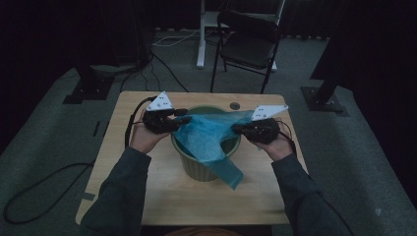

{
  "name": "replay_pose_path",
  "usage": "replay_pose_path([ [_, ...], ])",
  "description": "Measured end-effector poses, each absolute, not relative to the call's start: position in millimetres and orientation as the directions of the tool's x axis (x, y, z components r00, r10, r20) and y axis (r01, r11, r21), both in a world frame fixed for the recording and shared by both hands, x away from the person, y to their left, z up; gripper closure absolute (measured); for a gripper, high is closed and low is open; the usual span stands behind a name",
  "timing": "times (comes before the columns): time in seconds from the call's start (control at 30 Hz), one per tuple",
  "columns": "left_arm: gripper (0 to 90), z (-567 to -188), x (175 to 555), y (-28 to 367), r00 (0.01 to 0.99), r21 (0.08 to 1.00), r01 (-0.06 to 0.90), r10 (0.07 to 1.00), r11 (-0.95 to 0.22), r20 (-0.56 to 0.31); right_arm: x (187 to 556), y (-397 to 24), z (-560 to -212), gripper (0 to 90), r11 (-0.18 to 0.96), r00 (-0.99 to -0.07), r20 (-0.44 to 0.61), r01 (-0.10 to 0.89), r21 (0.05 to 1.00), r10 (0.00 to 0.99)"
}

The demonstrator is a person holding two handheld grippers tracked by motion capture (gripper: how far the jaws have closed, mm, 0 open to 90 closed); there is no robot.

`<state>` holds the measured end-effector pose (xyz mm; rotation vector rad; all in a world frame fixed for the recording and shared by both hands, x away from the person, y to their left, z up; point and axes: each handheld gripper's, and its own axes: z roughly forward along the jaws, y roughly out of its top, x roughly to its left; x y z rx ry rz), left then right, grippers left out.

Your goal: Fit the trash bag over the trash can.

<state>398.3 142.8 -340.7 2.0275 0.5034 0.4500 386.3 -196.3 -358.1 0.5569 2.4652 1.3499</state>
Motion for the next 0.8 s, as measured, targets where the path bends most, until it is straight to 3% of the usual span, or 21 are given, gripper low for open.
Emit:
replay_pose_path([
  [0.23,58.3,-334.0,397.6,123.0,0.868,0.863,0.126,0.475,-0.49,0.143,383.9,-196.2,-357.6,90.0,0.489,-0.893,-0.056,0.191,0.851,0.447],
  [0.33,51.6,-333.4,399.8,115.1,0.883,0.859,0.119,0.449,-0.498,0.138,383.4,-196.3,-357.2,90.0,0.487,-0.896,-0.053,0.189,0.853,0.44],
  [0.47,50.4,-336.2,402.3,102.5,0.888,0.837,0.126,0.437,-0.533,0.144,382.9,-196.7,-356.6,90.0,0.482,-0.9,-0.048,0.186,0.856,0.433],
  [0.67,79.5,-340.0,402.9,96.3,0.888,0.809,0.125,0.429,-0.575,0.168,381.4,-197.8,-355.9,90.0,0.486,-0.901,-0.05,0.185,0.854,0.431],
  [0.8,89.5,-337.8,403.2,103.3,0.877,0.824,0.128,0.451,-0.552,0.166,379.6,-200.8,-355.1,90.0,0.492,-0.899,-0.057,0.183,0.851,0.434],
])
